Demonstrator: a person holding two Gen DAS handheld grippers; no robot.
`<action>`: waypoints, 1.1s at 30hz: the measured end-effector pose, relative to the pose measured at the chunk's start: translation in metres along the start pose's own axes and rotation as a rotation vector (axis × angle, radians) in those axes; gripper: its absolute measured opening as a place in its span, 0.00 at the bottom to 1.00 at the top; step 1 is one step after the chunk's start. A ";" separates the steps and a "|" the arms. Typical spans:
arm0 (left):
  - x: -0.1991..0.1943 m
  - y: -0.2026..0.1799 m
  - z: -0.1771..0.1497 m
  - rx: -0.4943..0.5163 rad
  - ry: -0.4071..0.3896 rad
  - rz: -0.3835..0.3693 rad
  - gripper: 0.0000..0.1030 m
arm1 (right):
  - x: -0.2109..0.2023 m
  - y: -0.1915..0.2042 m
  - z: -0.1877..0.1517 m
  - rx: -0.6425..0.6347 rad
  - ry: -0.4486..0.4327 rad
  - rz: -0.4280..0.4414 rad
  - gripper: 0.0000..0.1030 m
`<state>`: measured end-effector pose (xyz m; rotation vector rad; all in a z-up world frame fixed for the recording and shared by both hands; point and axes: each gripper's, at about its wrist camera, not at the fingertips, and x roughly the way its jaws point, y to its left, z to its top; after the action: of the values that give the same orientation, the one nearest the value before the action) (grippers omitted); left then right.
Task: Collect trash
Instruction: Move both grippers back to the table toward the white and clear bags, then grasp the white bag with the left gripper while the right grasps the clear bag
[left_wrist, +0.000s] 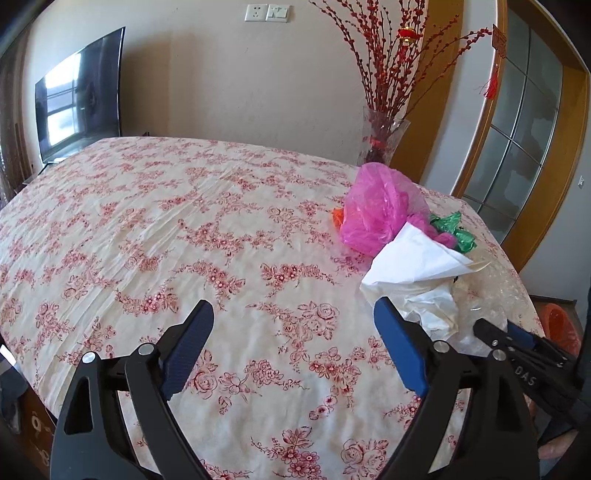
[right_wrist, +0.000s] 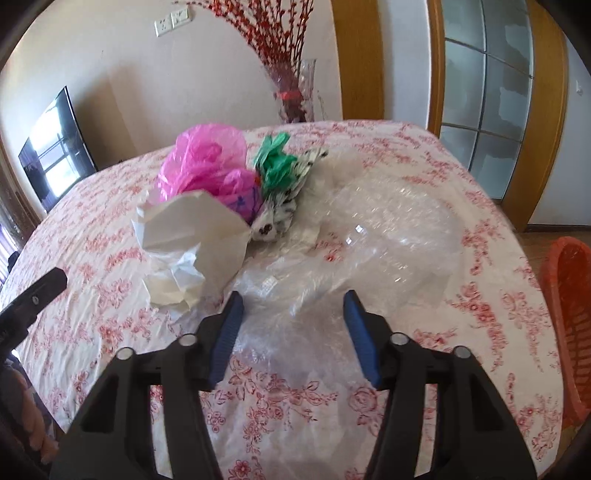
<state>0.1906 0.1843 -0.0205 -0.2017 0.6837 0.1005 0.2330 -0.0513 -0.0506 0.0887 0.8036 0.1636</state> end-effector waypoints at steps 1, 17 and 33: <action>0.001 0.000 -0.002 0.001 0.004 -0.001 0.85 | 0.003 0.000 -0.002 -0.002 0.010 0.004 0.48; 0.006 -0.056 -0.010 0.077 0.048 -0.121 0.85 | -0.030 -0.013 -0.018 -0.035 -0.022 0.006 0.16; 0.055 -0.115 -0.014 0.096 0.153 -0.048 0.79 | -0.063 -0.066 -0.031 0.055 -0.055 -0.017 0.16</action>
<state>0.2425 0.0702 -0.0483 -0.1340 0.8339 0.0063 0.1748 -0.1271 -0.0366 0.1378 0.7543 0.1219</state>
